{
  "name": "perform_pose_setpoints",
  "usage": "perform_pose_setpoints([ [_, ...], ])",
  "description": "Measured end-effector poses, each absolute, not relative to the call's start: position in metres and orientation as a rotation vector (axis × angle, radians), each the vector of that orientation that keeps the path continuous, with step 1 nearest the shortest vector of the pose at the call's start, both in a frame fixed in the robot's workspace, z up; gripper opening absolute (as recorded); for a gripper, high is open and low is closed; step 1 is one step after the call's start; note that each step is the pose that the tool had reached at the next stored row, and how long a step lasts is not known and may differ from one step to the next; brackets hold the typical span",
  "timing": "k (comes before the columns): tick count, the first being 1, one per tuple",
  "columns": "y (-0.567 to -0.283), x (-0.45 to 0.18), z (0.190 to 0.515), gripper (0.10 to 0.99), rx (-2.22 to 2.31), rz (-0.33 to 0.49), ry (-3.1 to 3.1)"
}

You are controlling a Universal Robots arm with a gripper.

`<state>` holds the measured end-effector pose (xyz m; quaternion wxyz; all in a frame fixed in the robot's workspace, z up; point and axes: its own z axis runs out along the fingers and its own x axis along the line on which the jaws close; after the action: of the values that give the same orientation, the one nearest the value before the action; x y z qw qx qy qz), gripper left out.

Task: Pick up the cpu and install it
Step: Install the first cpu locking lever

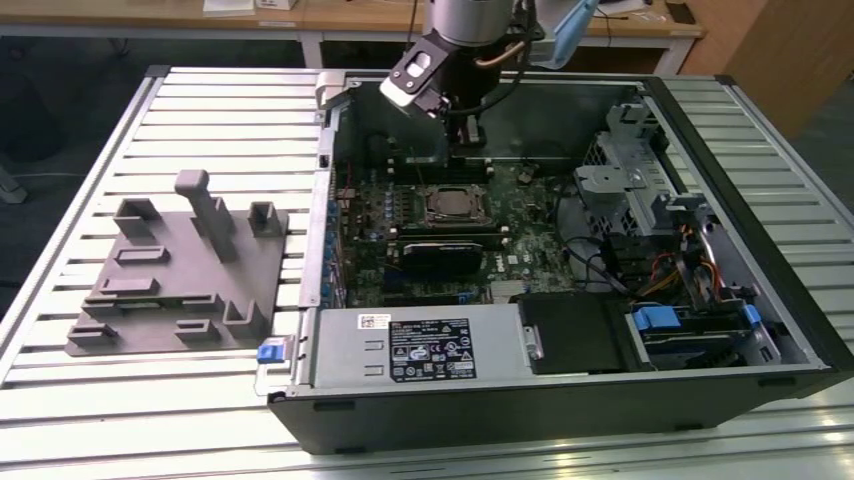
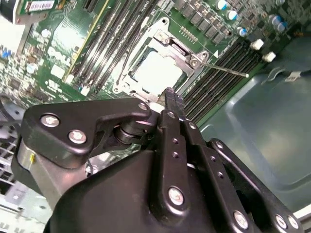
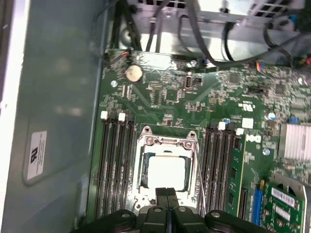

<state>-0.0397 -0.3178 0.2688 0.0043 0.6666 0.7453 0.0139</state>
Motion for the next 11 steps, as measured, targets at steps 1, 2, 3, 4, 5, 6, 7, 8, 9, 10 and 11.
perform_pose_setpoints([
  [1,-0.3179,-0.0397,0.2688,0.106,2.068,0.043,2.353],
  [2,-0.3178,-0.0396,0.2687,0.106,2.036,0.043,2.381],
  [3,-0.3178,-0.0396,0.2687,0.106,2.020,0.044,2.396],
  [4,-0.3179,-0.0396,0.2687,0.106,2.012,0.044,2.402],
  [5,-0.3179,-0.0396,0.2687,0.106,1.997,0.044,2.414],
  [6,-0.3179,-0.0397,0.2687,0.106,1.989,0.044,2.421],
  [7,-0.3179,-0.0396,0.2687,0.106,1.968,0.044,2.438],
  [8,-0.3179,-0.0397,0.2687,0.106,1.957,0.044,2.448],
  [9,-0.3180,-0.0396,0.2687,0.106,1.945,0.044,2.457],
  [10,-0.3180,-0.0397,0.2687,0.106,1.935,0.044,2.465],
  [11,-0.3180,-0.0396,0.2687,0.106,1.926,0.044,2.473],
])
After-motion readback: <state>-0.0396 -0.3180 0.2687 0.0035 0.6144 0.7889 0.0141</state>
